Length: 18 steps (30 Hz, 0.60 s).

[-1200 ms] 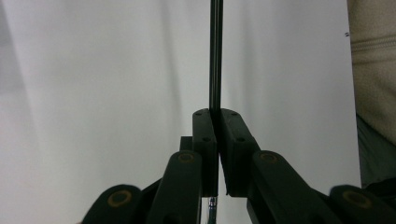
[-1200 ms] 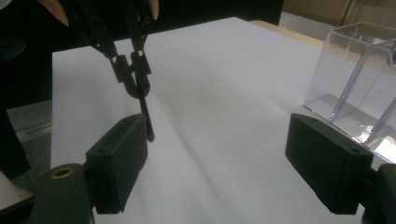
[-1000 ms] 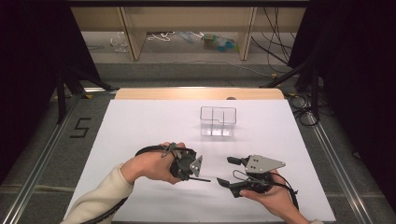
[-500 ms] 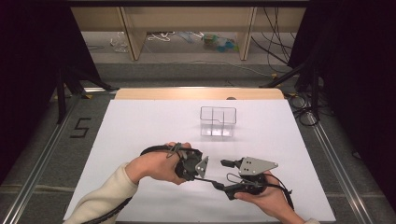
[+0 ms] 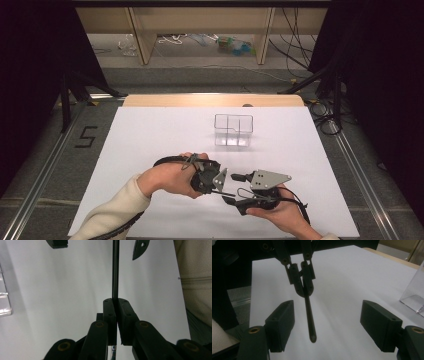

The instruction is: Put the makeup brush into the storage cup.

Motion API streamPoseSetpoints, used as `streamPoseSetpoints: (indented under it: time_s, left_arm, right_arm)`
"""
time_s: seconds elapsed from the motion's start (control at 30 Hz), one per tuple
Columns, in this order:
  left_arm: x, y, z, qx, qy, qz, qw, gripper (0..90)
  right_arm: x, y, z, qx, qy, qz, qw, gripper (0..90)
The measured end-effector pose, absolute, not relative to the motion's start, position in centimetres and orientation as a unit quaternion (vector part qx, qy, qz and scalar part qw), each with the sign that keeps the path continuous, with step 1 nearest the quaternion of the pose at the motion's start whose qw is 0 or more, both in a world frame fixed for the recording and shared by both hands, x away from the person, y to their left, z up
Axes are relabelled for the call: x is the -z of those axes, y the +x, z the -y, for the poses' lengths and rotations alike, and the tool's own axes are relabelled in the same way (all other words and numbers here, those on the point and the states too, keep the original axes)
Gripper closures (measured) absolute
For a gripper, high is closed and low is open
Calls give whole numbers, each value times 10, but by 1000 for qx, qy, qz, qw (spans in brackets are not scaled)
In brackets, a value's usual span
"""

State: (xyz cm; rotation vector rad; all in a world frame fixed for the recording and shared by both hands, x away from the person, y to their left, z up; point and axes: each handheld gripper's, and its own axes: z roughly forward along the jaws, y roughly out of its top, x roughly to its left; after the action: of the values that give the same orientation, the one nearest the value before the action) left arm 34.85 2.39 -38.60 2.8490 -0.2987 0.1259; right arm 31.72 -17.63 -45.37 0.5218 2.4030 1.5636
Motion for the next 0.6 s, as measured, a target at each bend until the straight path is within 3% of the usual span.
streamPoseSetpoints:
  time_s: [0.6]
  left_arm:
    - [385, 347, -19, -46, 983, 108, 138, 850]
  right_arm:
    - [457, 316, 170, -523, 172, -828, 110, 393]
